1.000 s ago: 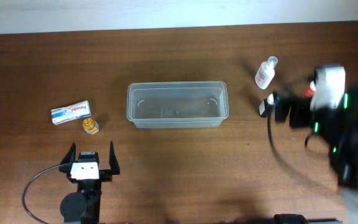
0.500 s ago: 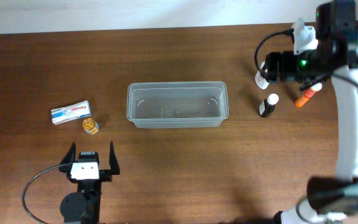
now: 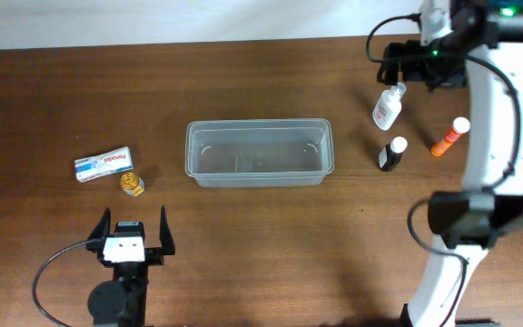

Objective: Pack container
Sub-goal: 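Move the right gripper over the white spray bottle and grasp it, then lift the white spray bottle and carry it over the container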

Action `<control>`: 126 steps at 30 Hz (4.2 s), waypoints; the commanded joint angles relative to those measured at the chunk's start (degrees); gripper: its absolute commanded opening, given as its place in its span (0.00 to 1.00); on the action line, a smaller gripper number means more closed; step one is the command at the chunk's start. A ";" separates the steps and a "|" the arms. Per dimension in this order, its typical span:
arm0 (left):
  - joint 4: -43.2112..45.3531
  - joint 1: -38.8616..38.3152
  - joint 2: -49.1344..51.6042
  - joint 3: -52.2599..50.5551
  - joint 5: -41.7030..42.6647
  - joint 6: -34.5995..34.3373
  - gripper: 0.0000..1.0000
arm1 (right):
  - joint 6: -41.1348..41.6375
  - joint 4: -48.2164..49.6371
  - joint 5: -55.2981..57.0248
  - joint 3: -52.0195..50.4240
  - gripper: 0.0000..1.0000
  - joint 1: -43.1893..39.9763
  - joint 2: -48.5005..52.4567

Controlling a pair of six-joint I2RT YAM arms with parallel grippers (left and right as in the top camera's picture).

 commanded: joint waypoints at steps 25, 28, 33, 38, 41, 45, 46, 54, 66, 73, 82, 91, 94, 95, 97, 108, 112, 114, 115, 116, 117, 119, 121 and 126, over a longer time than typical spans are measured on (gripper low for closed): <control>-0.28 -0.22 -0.46 -0.15 0.04 0.94 0.99 | 1.97 12.11 9.86 -0.44 0.99 -0.46 11.96; -0.28 -0.22 -0.46 -0.15 0.07 0.94 0.99 | 1.97 11.06 9.16 -0.44 0.99 -0.39 13.97; -0.28 -0.22 -0.46 -0.15 0.07 0.94 0.99 | 1.95 9.94 8.76 -0.44 0.99 -0.33 16.31; -0.28 -0.22 -0.46 -0.15 0.07 0.94 0.99 | 1.97 9.88 9.01 -0.44 0.96 -0.37 17.97; -0.31 -0.22 -0.46 -0.15 0.04 0.94 0.99 | 1.95 8.94 8.98 -0.50 0.94 -0.35 19.15; -0.28 -0.22 -0.46 -0.15 0.07 0.94 0.99 | 1.95 8.87 8.96 -1.90 0.91 -0.35 20.13; -0.28 -0.22 -0.46 -0.15 0.07 0.94 0.99 | 1.95 8.90 8.98 -2.29 0.91 -0.35 20.13; -0.28 -0.22 -0.46 -0.15 0.07 0.94 0.99 | 1.64 9.16 9.01 -3.76 0.82 0.09 20.13; -0.28 -0.22 -0.46 -0.15 0.07 0.94 0.99 | 0.66 13.16 9.18 -6.21 0.62 0.07 20.15; -0.28 -0.22 -0.46 -0.15 0.07 0.94 0.99 | 0.68 14.16 9.18 -6.21 0.32 0.07 20.15; -0.28 -0.22 -0.46 -0.15 0.07 0.94 0.99 | 0.70 12.55 9.18 -5.90 0.17 0.07 20.11; -0.28 -0.22 -0.46 -0.15 0.07 0.94 0.99 | 0.70 8.22 9.14 0.33 0.13 0.07 18.86; -0.28 -0.22 -0.46 -0.15 0.07 0.94 0.99 | 0.68 4.72 8.94 5.31 0.14 0.07 18.47; -0.28 -0.22 -0.46 -0.15 0.07 0.94 0.99 | 0.68 3.72 8.74 6.71 0.14 0.07 18.34; -0.28 -0.22 -0.46 -0.15 0.07 0.94 0.99 | 0.68 1.07 7.91 10.69 0.14 0.07 18.14; -0.28 -0.22 -0.46 -0.15 0.07 0.94 0.99 | 1.79 -5.22 -11.47 22.62 0.15 0.55 13.94; -0.28 -0.22 -0.46 -0.15 0.07 0.94 0.99 | 2.51 -5.22 -13.86 22.62 0.15 2.03 11.15; -0.28 -0.22 -0.46 -0.15 0.04 0.94 0.99 | 2.89 -5.22 -13.92 22.62 0.19 3.23 9.40; -0.28 -0.22 -0.46 -0.15 0.07 0.94 0.99 | 2.86 -5.22 -13.92 22.62 0.20 3.91 8.52; -0.28 -0.22 -0.46 -0.15 0.07 0.94 0.99 | 2.86 -5.22 -13.92 22.62 0.20 4.76 7.50; -0.28 -0.22 -0.46 -0.15 0.07 0.94 0.99 | 2.86 -5.22 -13.92 22.62 0.20 5.55 6.64; -0.28 -0.22 -0.46 -0.15 0.07 0.94 0.99 | 2.86 -5.22 -13.81 22.56 0.20 7.23 4.98; -0.28 -0.22 -0.46 -0.15 0.04 0.94 1.00 | 2.86 -5.22 -13.75 22.21 0.21 9.07 3.30; -0.28 -0.22 -0.46 -0.15 0.07 0.94 0.99 | 3.08 -5.22 -12.85 21.68 0.20 13.42 0.98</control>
